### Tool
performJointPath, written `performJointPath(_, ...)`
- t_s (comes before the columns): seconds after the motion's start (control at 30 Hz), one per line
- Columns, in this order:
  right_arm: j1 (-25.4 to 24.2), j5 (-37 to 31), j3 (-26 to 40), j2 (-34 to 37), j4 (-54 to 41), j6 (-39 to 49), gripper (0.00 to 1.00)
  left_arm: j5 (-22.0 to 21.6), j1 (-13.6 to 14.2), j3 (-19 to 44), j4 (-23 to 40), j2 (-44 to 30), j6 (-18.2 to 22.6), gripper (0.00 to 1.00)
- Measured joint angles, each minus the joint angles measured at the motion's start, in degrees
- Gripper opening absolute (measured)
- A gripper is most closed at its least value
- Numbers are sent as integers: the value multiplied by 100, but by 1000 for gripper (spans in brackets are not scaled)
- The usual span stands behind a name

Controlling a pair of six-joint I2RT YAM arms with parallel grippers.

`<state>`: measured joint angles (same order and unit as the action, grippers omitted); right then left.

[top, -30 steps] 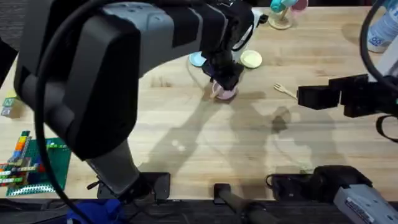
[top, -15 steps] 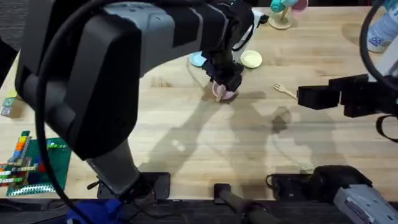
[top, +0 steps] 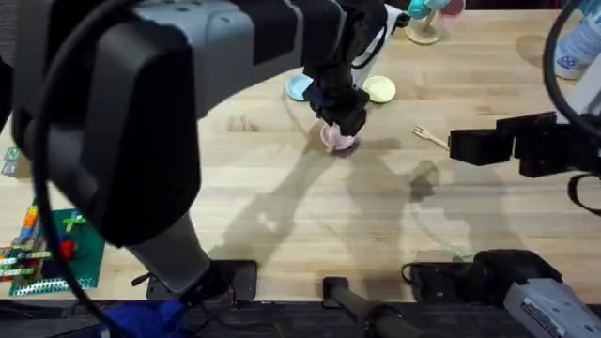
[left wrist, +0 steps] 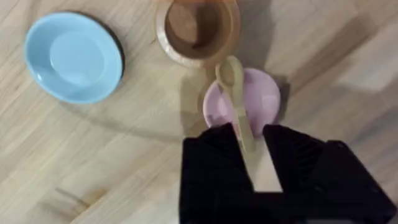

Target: Pick up a utensil and set it on the pink plate, then put the other utensil in the container.

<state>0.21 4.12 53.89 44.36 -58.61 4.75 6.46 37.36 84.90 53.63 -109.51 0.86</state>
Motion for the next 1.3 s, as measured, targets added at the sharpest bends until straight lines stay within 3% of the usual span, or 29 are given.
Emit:
performJointPath(0.13,0,0,0,0,0,0,998,-1,0,0,180,239,23,460)
performJointPath(0.3,0,0,0,0,0,0,998,-2,-54,0,383,703,35,773)
performJointPath(0.43,0,0,0,0,0,0,998,-22,-250,0,605,1098,57,882)
performJointPath(0.47,0,1,0,0,0,0,998,-27,-327,0,668,1193,38,966)
performJointPath(0.5,0,0,0,0,0,0,998,-28,-401,2,742,1273,68,987)
performJointPath(0.67,0,0,0,0,0,0,998,-45,-746,-1,991,1590,97,995)
performJointPath(0.8,0,0,0,0,0,0,998,-50,-855,-163,930,1879,155,995)
performJointPath(1.03,0,1,0,0,0,0,998,-50,-973,-994,637,2626,192,995)
performJointPath(1.07,0,0,0,0,0,0,998,-48,-1043,-1371,478,2942,190,995)
performJointPath(1.3,0,0,0,0,0,0,998,-46,-1088,-1949,188,3573,184,995)
